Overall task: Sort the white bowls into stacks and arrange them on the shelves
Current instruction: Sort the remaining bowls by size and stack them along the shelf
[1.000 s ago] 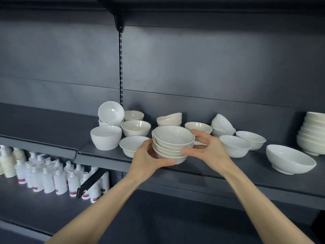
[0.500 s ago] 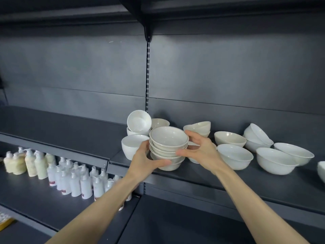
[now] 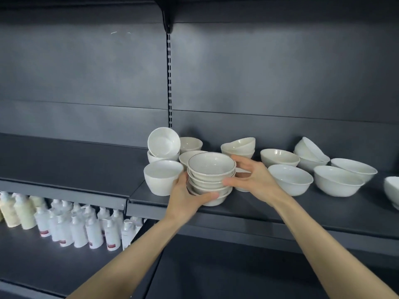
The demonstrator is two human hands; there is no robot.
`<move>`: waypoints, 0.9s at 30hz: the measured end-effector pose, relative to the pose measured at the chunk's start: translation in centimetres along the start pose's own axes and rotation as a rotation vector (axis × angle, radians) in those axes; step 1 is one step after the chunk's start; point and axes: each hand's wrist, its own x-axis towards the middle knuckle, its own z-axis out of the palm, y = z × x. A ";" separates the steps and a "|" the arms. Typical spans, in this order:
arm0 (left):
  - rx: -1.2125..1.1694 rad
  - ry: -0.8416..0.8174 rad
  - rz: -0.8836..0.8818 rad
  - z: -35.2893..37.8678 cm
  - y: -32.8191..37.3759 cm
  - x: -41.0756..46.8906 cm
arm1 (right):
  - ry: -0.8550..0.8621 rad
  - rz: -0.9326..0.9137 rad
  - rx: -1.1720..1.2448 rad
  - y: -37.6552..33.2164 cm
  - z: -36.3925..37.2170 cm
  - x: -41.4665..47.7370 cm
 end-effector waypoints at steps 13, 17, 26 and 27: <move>-0.088 -0.119 0.025 -0.4 0.1 -0.8 | 0.096 0.017 0.044 0.4 0.9 -0.6; -0.102 -0.116 0.034 -0.4 0.0 -0.7 | 0.112 0.020 0.046 0.6 1.2 -0.9; -0.144 -0.112 0.012 -0.6 -0.3 -0.7 | 0.124 0.046 0.059 0.2 1.7 -1.3; -0.147 -0.108 0.013 -0.6 -0.2 -0.8 | 0.125 0.049 0.061 0.1 1.7 -1.3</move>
